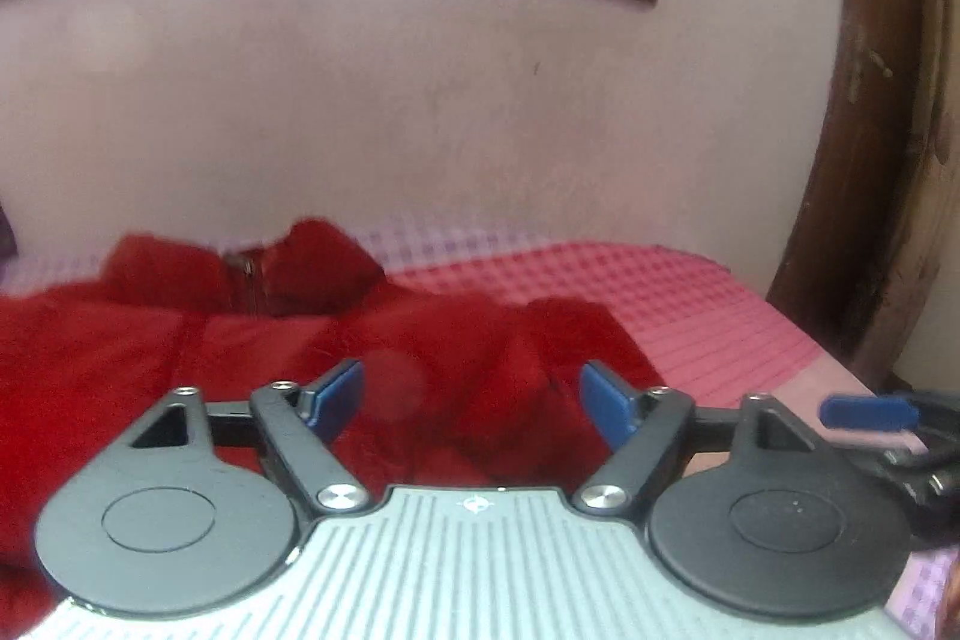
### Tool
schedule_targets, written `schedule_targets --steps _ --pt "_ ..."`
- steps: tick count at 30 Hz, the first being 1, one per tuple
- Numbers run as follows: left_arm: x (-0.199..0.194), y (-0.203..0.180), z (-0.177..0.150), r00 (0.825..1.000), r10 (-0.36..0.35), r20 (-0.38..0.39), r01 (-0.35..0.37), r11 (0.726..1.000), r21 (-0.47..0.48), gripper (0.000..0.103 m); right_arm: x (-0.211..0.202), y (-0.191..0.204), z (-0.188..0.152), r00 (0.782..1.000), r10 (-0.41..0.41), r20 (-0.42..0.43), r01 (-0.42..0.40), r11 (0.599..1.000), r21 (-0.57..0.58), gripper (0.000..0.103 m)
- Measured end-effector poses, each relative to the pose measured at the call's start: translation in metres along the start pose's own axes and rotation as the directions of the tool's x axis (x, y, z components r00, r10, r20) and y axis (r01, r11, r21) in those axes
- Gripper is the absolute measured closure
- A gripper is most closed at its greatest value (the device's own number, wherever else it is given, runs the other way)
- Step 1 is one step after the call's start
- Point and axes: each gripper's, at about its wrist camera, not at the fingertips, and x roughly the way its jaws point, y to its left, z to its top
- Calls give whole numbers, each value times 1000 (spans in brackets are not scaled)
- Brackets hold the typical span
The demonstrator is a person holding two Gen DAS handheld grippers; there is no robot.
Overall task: Fold large clothes
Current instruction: 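Fold the jacket edge over with the left gripper while the right gripper grasps the hem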
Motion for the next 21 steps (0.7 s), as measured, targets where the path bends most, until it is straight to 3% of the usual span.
schedule_targets --steps 3,5,6,7,8,9,11,18,21 --pt "-19 9 2 1000 1 16 -1 1000 9 21 3 9 9 1000 24 17 -24 1000 -10 5" --pt "-32 20 3 998 36 43 -37 999 20 22 6 19 14 998 42 45 -40 998 -48 5" --pt "-38 28 4 996 62 59 -64 998 24 22 10 26 16 998 45 51 -41 996 -77 15" --pt "-42 37 3 993 93 71 -95 995 28 30 16 33 19 997 48 53 -42 994 -105 25" --pt "-46 46 6 989 131 71 -133 991 27 40 23 37 23 998 50 48 -44 992 -122 45" --pt "-44 57 8 985 164 57 -166 986 18 46 32 43 27 998 49 34 -44 990 -134 52" --pt "-38 85 12 978 206 16 -206 978 -29 63 52 52 34 998 67 9 -65 988 -143 53" --pt "1 162 3 924 374 -84 -381 920 -93 65 117 77 37 998 13 -68 -30 965 -261 72" --pt "8 186 -9 915 389 -103 -401 904 -147 71 139 71 30 994 -9 -111 -21 965 -260 73"
